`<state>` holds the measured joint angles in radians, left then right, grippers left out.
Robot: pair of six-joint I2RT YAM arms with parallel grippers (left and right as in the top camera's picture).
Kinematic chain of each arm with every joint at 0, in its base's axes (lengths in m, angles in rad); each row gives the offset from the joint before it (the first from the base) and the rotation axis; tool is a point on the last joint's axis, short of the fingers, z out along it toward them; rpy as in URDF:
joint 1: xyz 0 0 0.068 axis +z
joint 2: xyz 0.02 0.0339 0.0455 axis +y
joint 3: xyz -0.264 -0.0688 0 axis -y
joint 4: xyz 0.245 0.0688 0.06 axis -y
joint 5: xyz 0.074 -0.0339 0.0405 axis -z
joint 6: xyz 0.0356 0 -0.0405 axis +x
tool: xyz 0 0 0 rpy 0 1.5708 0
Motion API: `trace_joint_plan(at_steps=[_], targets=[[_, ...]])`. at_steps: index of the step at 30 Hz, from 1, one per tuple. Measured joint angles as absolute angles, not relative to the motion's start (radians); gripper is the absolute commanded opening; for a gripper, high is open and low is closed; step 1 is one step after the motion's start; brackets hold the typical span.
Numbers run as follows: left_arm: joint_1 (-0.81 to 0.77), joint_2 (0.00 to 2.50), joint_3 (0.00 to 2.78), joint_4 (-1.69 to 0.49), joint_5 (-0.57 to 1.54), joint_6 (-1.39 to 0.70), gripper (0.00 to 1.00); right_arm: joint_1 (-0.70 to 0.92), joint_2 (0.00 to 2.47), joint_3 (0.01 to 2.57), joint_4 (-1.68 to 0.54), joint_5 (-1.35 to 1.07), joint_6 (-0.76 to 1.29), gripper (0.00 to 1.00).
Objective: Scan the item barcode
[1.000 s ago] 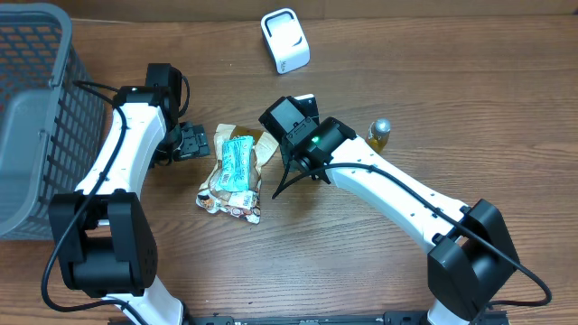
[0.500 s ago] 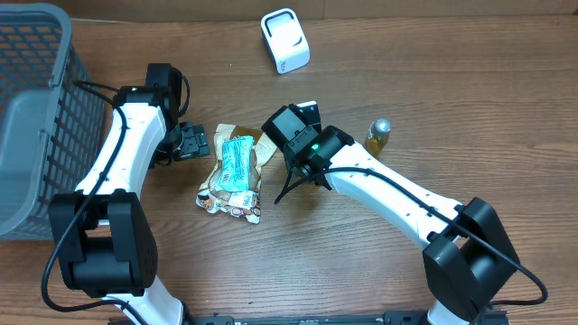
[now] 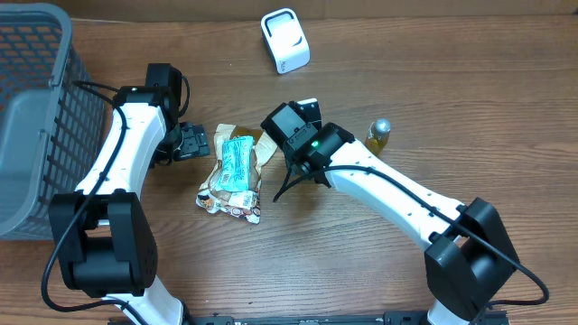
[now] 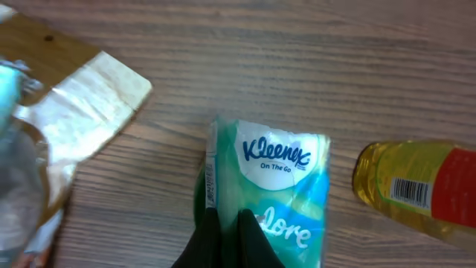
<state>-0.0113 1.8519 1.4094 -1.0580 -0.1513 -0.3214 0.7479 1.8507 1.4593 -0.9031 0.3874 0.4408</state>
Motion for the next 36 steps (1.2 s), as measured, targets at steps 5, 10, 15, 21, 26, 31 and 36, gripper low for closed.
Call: trace_joint_plan(at_steps=[5, 10, 15, 21, 26, 31, 36], targets=[[-0.011, 1.852, 1.409, -1.058, -0.151, -0.321, 1.00, 0.748, 1.827, 1.520, -0.893, 0.322, 0.441, 0.04], [-0.011, 1.852, 1.409, -1.058, -0.151, -0.321, 0.99, 0.746, 1.758, 1.527, -0.871, 0.196, 0.454, 0.04], [-0.011, 1.852, 1.409, -1.058, -0.151, -0.321, 1.00, 0.739, 1.747, 1.517, -0.812, 0.030, 0.527, 0.04], [-0.011, 1.852, 1.409, -1.058, -0.151, -0.321, 1.00, 0.738, 1.747, 1.409, -0.699, -0.084, 0.639, 0.04], [-0.011, 1.852, 1.409, -1.058, -0.151, -0.321, 1.00, 0.709, 1.747, 1.286, -0.550, -0.154, 0.690, 0.04], [-0.011, 1.852, 1.409, -1.057, -0.151, -0.321, 1.00, 0.688, 1.747, 1.157, -0.369, -0.222, 0.734, 0.04], [-0.011, 1.852, 1.409, -1.058, -0.151, -0.321, 0.99, 0.688, 1.747, 1.037, -0.244, -0.249, 0.794, 0.04]])
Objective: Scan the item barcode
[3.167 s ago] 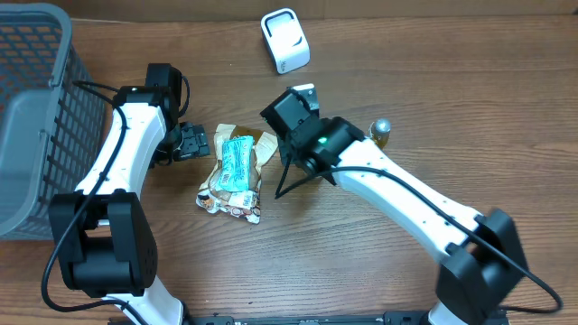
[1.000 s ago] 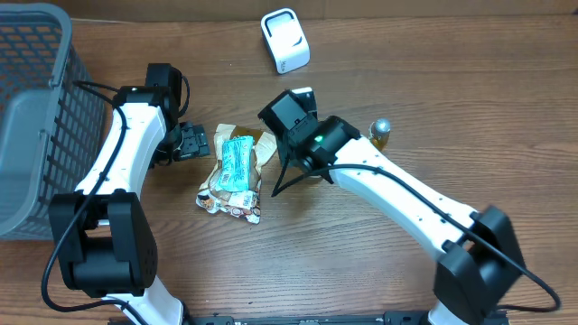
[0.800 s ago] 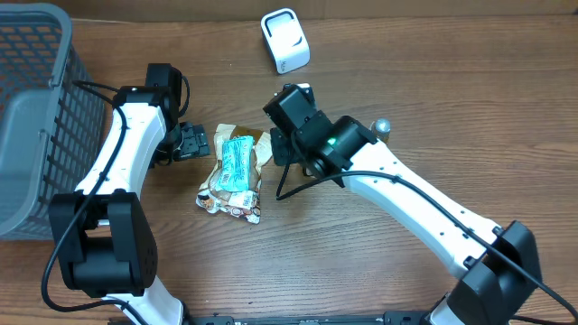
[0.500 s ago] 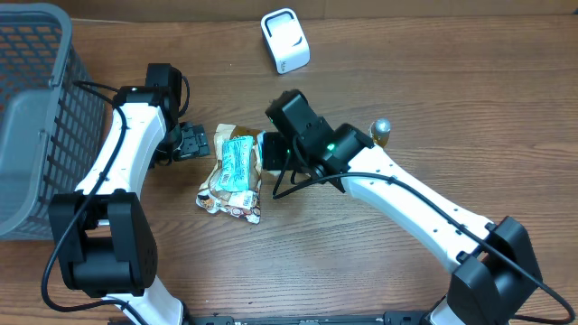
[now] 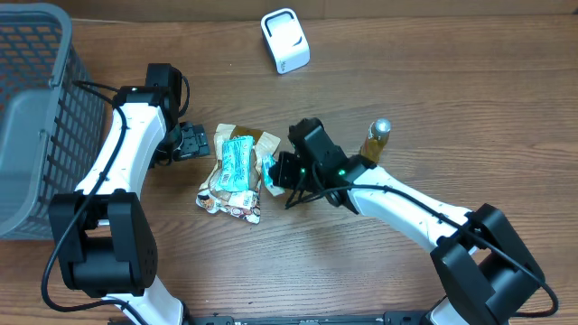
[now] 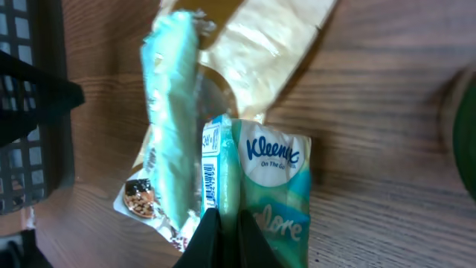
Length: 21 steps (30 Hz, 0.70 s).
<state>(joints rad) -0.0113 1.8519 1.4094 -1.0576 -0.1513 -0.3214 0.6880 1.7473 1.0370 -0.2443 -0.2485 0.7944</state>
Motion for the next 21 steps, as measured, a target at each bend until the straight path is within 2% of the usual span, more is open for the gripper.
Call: trace_joint_plan(at_steps=[15, 21], targets=[[-0.011, 1.852, 1.409, -1.058, -0.151, -0.321, 1.00, 0.688, 1.747, 0.864, 0.012, -0.259, 0.925, 0.04], [-0.011, 1.852, 1.409, -1.058, -0.151, -0.321, 1.00, 0.688, 1.748, 0.863, 0.015, -0.259, 0.938, 0.15]])
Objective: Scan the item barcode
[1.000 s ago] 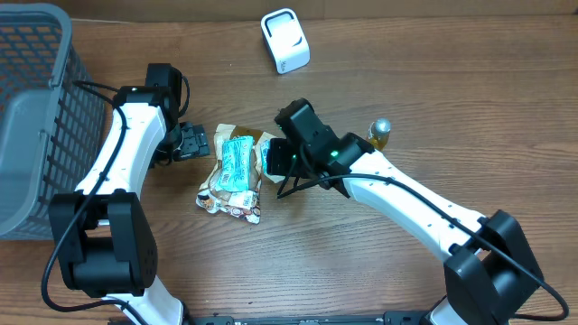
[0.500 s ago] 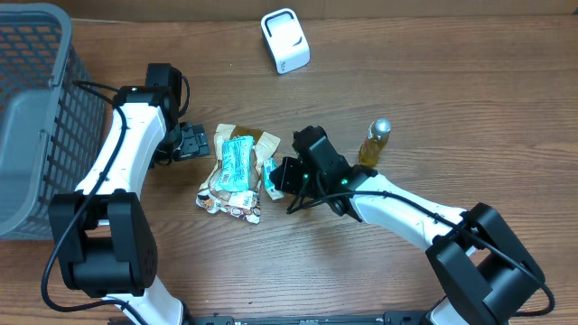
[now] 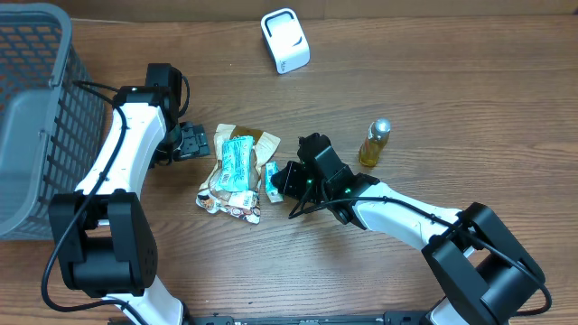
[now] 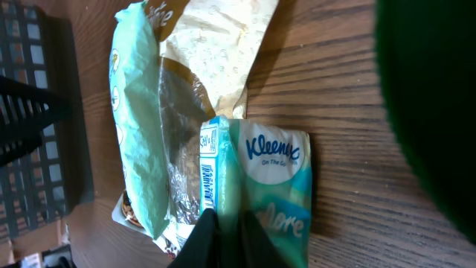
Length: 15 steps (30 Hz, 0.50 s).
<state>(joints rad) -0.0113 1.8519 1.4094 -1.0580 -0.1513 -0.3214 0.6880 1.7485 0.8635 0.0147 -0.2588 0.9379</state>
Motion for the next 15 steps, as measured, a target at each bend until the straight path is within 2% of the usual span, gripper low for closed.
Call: trace_joint_plan(at_steps=[10, 15], targets=[[-0.011, 1.852, 1.409, -1.058, -0.151, -0.321, 0.99, 0.688, 1.759, 0.863, -0.002, -0.256, 0.938, 0.40], [-0.011, 1.852, 1.409, -1.058, -0.151, -0.321, 1.00, 0.688, 1.755, 0.863, -0.005, -0.260, 0.900, 0.61]])
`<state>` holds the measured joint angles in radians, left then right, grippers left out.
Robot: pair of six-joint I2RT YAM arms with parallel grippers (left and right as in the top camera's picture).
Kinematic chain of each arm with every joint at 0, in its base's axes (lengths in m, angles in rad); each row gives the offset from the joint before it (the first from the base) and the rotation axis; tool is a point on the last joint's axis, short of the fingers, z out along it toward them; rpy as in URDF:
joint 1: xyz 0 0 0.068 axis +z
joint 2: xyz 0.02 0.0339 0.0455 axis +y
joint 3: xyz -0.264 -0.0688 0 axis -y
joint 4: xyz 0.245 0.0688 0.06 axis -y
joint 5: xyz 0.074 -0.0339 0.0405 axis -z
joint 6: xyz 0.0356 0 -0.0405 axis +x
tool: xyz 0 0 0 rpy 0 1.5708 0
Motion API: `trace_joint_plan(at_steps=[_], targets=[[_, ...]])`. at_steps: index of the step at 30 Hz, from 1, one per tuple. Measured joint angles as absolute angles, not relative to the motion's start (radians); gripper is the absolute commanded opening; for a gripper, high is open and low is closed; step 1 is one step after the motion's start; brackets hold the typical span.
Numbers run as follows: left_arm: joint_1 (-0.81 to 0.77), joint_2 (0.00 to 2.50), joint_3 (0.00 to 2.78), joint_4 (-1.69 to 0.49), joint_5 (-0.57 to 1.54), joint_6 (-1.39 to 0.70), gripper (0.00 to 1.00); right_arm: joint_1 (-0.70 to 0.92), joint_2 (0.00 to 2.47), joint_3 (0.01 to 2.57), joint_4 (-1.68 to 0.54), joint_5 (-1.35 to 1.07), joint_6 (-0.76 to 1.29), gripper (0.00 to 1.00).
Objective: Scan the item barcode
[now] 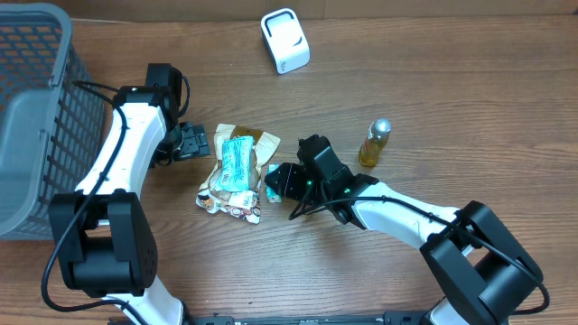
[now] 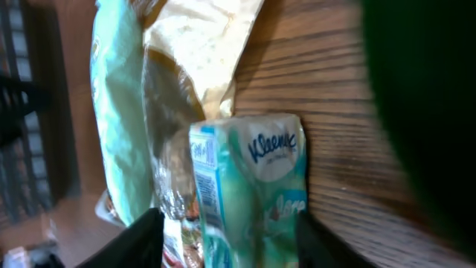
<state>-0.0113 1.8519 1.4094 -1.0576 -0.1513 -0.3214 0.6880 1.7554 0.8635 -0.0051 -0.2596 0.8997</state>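
Note:
The Kleenex tissue pack [image 2: 253, 179], teal and white with a barcode strip on its left edge, lies on the wooden table against the pile of packets. My right gripper [image 2: 230, 246] stands open around it, one dark finger on each side. From overhead the pack [image 1: 272, 181] sits at the pile's right edge, just in front of the right gripper [image 1: 282, 180]. The white scanner [image 1: 284, 41] stands at the back of the table. My left gripper [image 1: 192, 142] hovers at the pile's upper left; its jaws are too small to read.
The pile holds a teal pouch [image 1: 237, 162], a tan wrapper [image 1: 262, 140] and a printed snack packet [image 1: 228, 197]. A small yellow bottle [image 1: 374, 143] stands right of the right arm. A grey mesh basket [image 1: 27, 117] fills the left edge.
My right gripper has opened: its fingers, then together on the tissue pack, now stand wide apart on either side of it. The pack rests by the pile.
My right gripper held the tissue pack over the table near the yellow bottle. It then had the pack at the right edge of the pile, and lower beside it a moment later. Now the fingers are apart and the pack lies there. The left arm stayed still.

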Motion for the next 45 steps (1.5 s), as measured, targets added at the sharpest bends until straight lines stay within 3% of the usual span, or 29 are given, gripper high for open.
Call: trace_joint_plan(at_steps=[5, 13, 16, 19, 20, 27, 45], targets=[[-0.011, 1.852, 1.409, -1.058, -0.151, -0.321, 1.00, 0.688, 1.679, 0.873, -0.108, -0.251, 0.840, 0.62], [-0.011, 1.852, 1.409, -1.057, -0.152, -0.321, 1.00, 0.688, 1.552, 1.115, -0.532, -0.166, 0.723, 0.68], [-0.011, 1.852, 1.410, -1.058, -0.151, -0.321, 0.99, 0.689, 1.542, 1.245, -0.712, -0.097, 0.701, 0.73], [-0.011, 1.852, 1.410, -1.058, -0.152, -0.321, 0.99, 0.689, 1.534, 1.351, -0.857, 0.011, 0.688, 0.97], [-0.011, 1.852, 1.410, -1.058, -0.152, -0.321, 0.99, 0.689, 1.533, 1.366, -0.880, 0.044, 0.685, 1.00], [-0.011, 1.852, 1.410, -1.058, -0.151, -0.321, 0.99, 0.689, 1.530, 1.373, -0.901, 0.190, 0.684, 1.00], [-0.011, 1.852, 1.410, -1.058, -0.151, -0.321, 1.00, 0.689, 1.531, 1.373, -0.886, 0.279, 0.665, 1.00]])
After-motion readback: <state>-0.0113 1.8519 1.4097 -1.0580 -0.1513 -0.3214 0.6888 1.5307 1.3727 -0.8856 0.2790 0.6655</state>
